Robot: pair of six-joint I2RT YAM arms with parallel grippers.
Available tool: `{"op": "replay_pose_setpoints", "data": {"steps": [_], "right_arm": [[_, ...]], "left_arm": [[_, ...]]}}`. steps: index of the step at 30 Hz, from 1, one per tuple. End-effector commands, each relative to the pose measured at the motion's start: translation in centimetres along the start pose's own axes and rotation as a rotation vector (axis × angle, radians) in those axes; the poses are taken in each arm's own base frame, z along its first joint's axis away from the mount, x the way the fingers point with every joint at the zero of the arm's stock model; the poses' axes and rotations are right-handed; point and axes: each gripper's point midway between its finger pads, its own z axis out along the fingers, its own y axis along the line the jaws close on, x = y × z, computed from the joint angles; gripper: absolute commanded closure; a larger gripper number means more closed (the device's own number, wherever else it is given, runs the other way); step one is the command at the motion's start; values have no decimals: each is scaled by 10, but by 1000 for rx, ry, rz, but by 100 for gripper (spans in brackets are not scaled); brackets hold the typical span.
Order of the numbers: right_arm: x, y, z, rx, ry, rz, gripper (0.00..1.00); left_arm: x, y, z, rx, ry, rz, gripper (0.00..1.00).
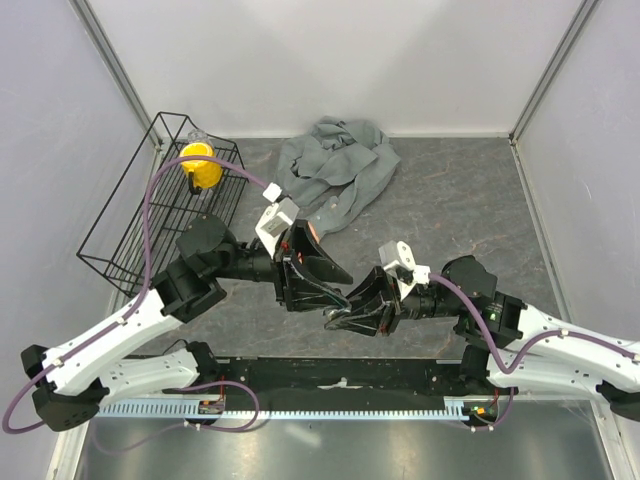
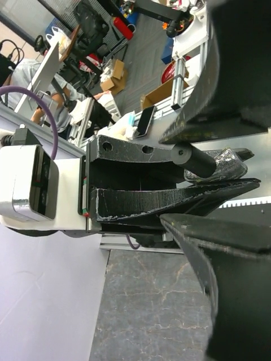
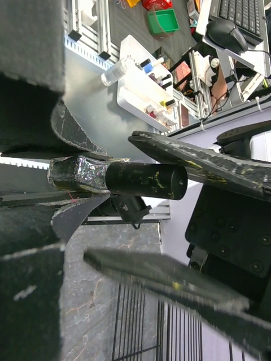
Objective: Paint the nails
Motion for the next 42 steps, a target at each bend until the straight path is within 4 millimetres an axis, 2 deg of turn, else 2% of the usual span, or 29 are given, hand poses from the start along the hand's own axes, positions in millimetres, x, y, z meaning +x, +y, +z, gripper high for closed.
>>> {"op": "replay_pose_setpoints", "data": {"steps": [1,3,4,6,7,8,9,10,11,12,13,14,16,17,18,19,22,27,29,30,31,32,33,34,35,36,38,39,42], "right_arm": [[-24,-4,-1,21,-71,-50,100],[-24,-9,-2,44,-69,-51,100],[-26,-15,-3,73,-73,-55,100],[-27,-22,-4,106,-73,-56,100],[-27,-25,-4,124,-67,-60,100],[-27,-37,-4,184,-65,-55,100],[-26,-44,-4,223,-55,-53,100],[-26,-52,-5,265,-39,-56,100],[-20,-73,-4,364,-19,-49,100],[-28,-81,-3,412,-20,-52,100],[-22,-95,-4,484,10,-42,100],[-17,-122,-6,622,22,-45,100],[-12,-137,-11,777,38,-49,100],[-4,-146,-10,843,52,-43,100],[-8,-154,-18,944,34,-56,100],[-6,-157,-18,965,35,-58,100],[0,-163,-15,980,37,-53,100],[2,-157,-7,887,19,-43,100],[-1,-149,-3,809,-5,-13,100],[4,-154,-7,802,-1,-6,100],[0,-143,-2,726,-18,8,100],[-3,-146,-6,712,-30,11,100],[5,-145,-8,687,-18,18,100],[0,-138,-8,643,-39,18,100],[2,-129,-5,579,-30,21,100],[6,-125,-5,540,-22,25,100],[7,-107,-3,432,-8,36,100],[9,-101,-2,394,-1,38,100],[5,-70,0,237,-11,50,100]], "left_arm": [[-12,-17,0,81,-4,25,50],[-9,-16,0,78,7,22,55],[-9,-14,1,75,10,29,65],[-9,-10,0,48,21,38,76],[-10,-3,1,8,14,41,89],[-5,5,-1,-37,34,25,97],[-9,11,-2,-78,29,45,98],[-15,26,-3,-169,-1,51,98],[-18,36,-5,-228,-14,57,98],[-19,48,-8,-305,-18,50,98],[-27,74,-14,-461,-65,49,98],[-24,92,-16,-550,-62,38,98],[-28,124,-30,-783,-74,27,98],[-20,143,-30,-860,-53,4,98],[-20,151,-35,-927,-61,-39,98],[-22,161,-42,-998,-79,-43,98],[-18,172,-40,-1040,-93,-79,98],[-14,168,-31,-989,-84,-103,98],[-17,156,-27,-918,-85,-105,92],[-11,154,-27,-894,-76,-101,85],[-16,140,-27,-835,-90,-97,62],[-21,134,-27,-802,-117,-86,52],[-14,132,-29,-782,-109,-90,40],[-23,120,-37,-759,-146,-74,36],[-26,114,-39,-741,-160,-64,34],[-24,106,-40,-705,-152,-51,27],[-31,88,-47,-656,-171,-23,23],[-30,79,-45,-608,-157,-16,8],[-29,54,-45,-504,-145,4,5]]}}
